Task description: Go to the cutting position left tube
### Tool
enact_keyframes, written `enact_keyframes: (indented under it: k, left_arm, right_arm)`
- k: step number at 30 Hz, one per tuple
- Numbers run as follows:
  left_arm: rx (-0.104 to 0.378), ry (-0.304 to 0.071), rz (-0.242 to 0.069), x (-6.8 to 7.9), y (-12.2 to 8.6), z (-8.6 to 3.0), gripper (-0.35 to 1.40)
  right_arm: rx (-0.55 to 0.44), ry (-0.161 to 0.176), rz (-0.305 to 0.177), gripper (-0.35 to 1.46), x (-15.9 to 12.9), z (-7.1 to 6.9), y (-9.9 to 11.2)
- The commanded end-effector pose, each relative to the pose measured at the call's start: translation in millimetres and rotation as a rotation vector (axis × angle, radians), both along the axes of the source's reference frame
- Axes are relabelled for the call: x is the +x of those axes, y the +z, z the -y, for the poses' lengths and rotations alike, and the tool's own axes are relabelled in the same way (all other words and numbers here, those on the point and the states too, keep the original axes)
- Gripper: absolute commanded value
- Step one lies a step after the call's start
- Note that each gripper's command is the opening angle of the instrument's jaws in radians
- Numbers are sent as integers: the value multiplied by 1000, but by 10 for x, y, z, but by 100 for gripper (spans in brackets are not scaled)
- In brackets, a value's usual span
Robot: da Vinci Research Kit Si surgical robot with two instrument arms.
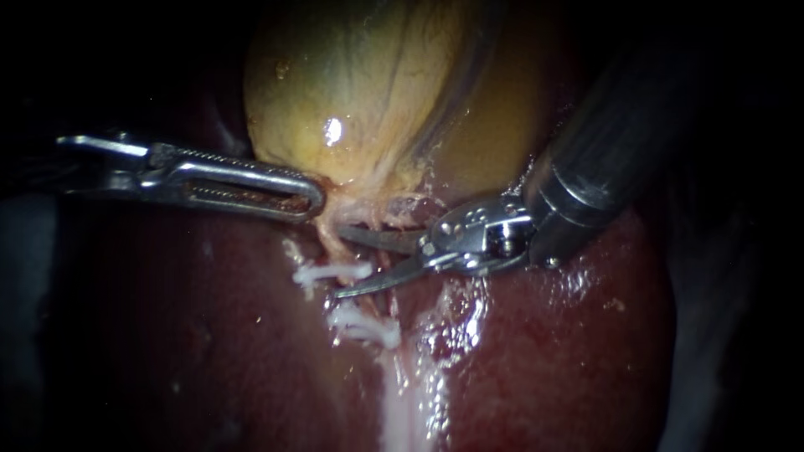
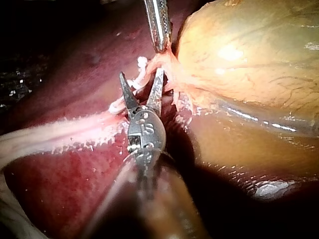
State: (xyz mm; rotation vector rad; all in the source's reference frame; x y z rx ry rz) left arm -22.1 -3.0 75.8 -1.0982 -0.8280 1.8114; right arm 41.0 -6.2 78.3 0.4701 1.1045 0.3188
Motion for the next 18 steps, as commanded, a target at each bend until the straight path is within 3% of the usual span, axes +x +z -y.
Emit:
enact_keyframes:
  k: [1, 10, 18]
  left_arm:
    - [0, 0, 0, 0, 0, 0, -35]
    - [1, 1, 0, 1, -2, 0, -35]
    - [2, 1, 1, 2, -2, -1, -35]
  right_arm:
    - [-1, -3, 2, 143, -1, 0, 0]
    - [-3, -19, 14, 143, -6, 7, 4]
    - [-1, -53, 36, 143, -3, 20, 14]
